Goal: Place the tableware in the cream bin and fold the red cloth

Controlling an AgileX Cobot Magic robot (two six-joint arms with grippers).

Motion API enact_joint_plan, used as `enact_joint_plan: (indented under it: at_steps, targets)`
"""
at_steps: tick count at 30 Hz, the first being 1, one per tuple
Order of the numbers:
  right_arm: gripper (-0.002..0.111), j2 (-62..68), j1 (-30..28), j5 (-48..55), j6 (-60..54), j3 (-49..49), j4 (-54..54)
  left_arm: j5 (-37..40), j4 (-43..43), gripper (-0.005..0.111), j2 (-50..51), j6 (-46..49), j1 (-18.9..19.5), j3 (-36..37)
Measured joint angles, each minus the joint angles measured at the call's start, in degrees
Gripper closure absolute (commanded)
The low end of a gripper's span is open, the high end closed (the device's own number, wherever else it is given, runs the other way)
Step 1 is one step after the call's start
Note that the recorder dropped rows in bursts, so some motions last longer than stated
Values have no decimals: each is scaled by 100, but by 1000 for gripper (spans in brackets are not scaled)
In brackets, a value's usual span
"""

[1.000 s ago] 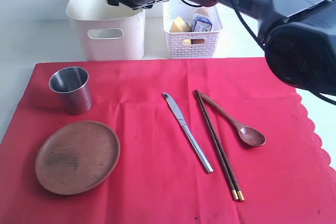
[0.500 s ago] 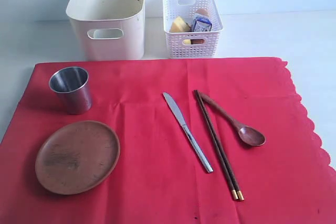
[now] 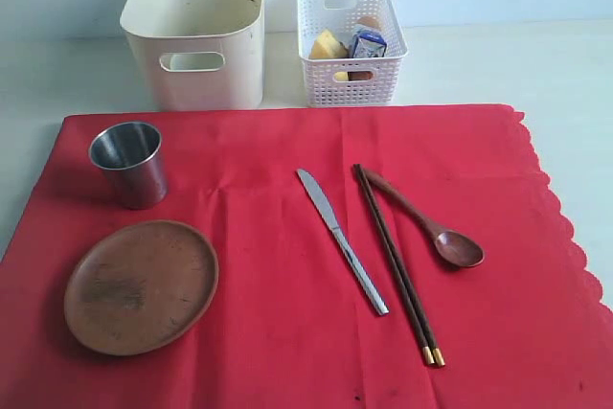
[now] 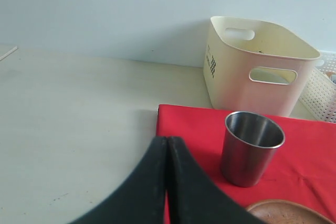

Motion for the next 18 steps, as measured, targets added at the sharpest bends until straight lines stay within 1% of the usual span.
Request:
enact_joint_plan:
  at_steps: [4, 8, 12, 18]
  targets:
    - [108, 0, 77, 0, -26, 11, 52, 0, 0, 105, 0, 0, 0, 0]
    - [108, -70, 131, -233, -38, 376, 83, 0, 0, 105, 0, 0, 0, 0]
    - [108, -157, 179, -766, -38, 1079, 144, 0, 0, 105, 0, 0, 0, 0]
    - [108, -388, 179, -1956, -128, 2466, 647, 0, 0, 105, 0, 0, 0, 0]
